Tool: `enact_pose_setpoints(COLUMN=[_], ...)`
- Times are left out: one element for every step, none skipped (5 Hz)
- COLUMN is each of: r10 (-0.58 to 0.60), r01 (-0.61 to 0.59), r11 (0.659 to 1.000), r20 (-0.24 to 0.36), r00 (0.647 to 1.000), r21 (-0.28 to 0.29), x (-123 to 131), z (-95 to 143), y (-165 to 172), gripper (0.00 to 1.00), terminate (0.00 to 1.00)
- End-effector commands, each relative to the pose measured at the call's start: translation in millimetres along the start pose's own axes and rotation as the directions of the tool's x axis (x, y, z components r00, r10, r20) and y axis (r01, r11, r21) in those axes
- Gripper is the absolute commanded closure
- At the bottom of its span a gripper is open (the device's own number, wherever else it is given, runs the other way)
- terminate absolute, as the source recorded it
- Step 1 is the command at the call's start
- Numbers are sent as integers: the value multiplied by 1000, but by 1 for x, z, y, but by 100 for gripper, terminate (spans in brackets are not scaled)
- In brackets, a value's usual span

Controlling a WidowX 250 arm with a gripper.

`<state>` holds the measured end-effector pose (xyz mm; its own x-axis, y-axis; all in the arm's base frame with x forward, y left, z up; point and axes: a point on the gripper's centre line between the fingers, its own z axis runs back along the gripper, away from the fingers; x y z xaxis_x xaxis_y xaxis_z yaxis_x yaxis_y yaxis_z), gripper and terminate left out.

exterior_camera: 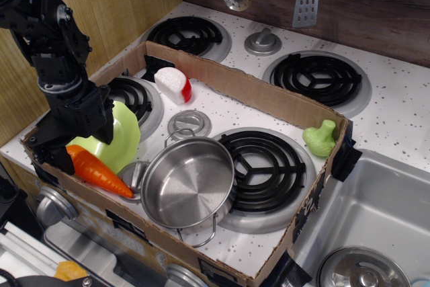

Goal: Take carrot off plate

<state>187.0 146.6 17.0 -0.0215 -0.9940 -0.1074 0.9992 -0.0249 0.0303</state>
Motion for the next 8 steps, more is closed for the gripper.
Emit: enact_pose_setpoints(r10=[39, 36, 23, -3, -61, -109, -115, -123], r01=[-40, -38, -26, 2, 62, 109, 115, 125], r11=[990, 985, 990, 993, 996, 994, 993, 992], r20=[11, 16, 29, 5, -30, -39, -57, -63], r00=[999, 999, 999, 1000, 998, 993, 992, 990], r21=[133, 171, 136, 117, 60, 0, -2, 25], x=[-12, -13, -15, -19, -24, -26, -26, -32], z=[11, 11, 9, 21, 45, 62, 80, 84], y=[2, -5, -11, -6, 3, 13, 31, 55], gripper=[100, 100, 100, 100, 100, 100, 100, 100], terminate=[0, 0, 0, 0, 0, 0, 0, 0])
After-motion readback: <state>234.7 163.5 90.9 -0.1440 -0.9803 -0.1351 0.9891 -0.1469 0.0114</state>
